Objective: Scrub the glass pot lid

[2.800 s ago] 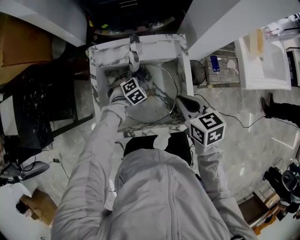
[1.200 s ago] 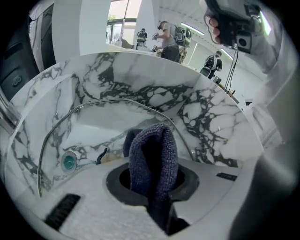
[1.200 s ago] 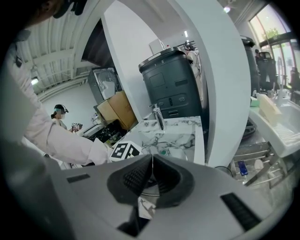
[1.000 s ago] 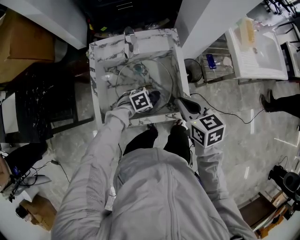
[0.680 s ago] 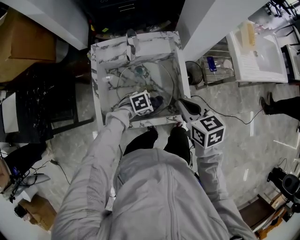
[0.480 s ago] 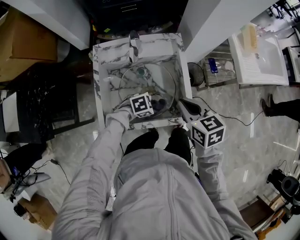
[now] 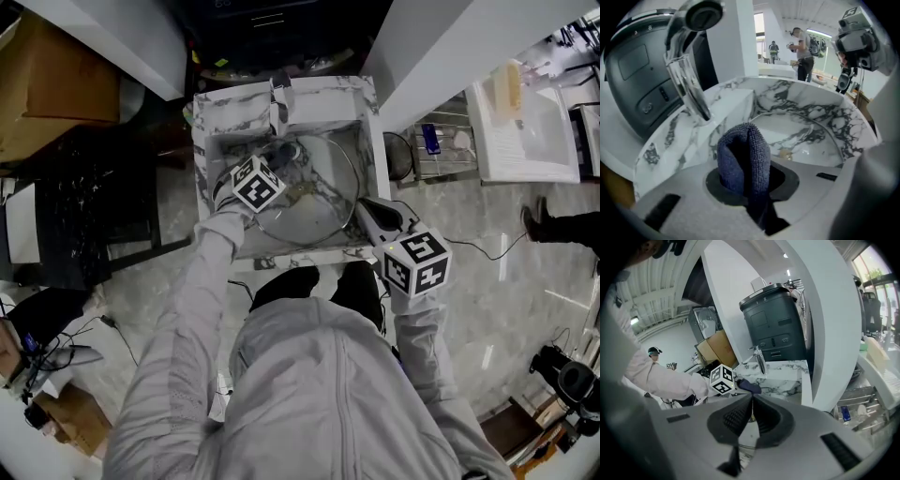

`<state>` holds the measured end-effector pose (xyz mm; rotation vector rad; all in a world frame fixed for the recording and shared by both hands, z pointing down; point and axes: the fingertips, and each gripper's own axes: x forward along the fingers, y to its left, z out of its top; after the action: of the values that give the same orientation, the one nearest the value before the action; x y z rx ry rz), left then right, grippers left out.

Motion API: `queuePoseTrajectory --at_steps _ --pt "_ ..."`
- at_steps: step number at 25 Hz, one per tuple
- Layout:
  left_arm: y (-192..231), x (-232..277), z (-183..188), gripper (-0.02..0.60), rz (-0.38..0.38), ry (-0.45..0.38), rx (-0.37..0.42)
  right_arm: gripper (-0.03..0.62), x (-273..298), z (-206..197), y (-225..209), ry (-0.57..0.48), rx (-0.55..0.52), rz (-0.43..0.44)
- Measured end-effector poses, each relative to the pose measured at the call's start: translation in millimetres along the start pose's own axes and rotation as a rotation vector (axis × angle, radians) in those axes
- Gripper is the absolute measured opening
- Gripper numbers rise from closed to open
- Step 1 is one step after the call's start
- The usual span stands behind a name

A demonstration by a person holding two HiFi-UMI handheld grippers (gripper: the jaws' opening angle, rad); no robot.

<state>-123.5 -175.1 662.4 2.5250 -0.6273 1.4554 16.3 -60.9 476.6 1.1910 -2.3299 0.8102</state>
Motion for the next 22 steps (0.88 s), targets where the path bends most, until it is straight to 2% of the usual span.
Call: queuePoseTrajectory --at_steps 2,4,9,11,13,17,20,22 --pt "24 -2 -3 0.072 0.087 0.020 0.018 0.029 5 0 -1 0.007 0.002 0.003" --pt "42 -1 -8 0.072 0.165 0.056 0.071 0.029 10 2 -2 0.015 0.003 0.006" --pt "68 3 -21 0.072 0.367 0.183 0.323 0.029 18 5 -1 0.027 0.003 0.013" --pt "77 0 -25 0.072 0.429 0.225 0.394 0.029 20 7 -2 0.033 0.001 0.013" --pt "81 1 -28 0.072 0.445 0.246 0.420 0.029 22 7 -3 0.038 0.002 0.012" --pt "76 11 -36 0.072 0.409 0.269 0.433 0.029 26 5 -2 0.051 0.003 0.018" --pt "74 16 -38 0.072 0.379 0.277 0.409 0.029 28 5 -2 0.054 0.000 0.025" --pt "70 16 -38 0.072 0.373 0.284 0.429 0.029 28 5 -1 0.054 -0.001 0.028"
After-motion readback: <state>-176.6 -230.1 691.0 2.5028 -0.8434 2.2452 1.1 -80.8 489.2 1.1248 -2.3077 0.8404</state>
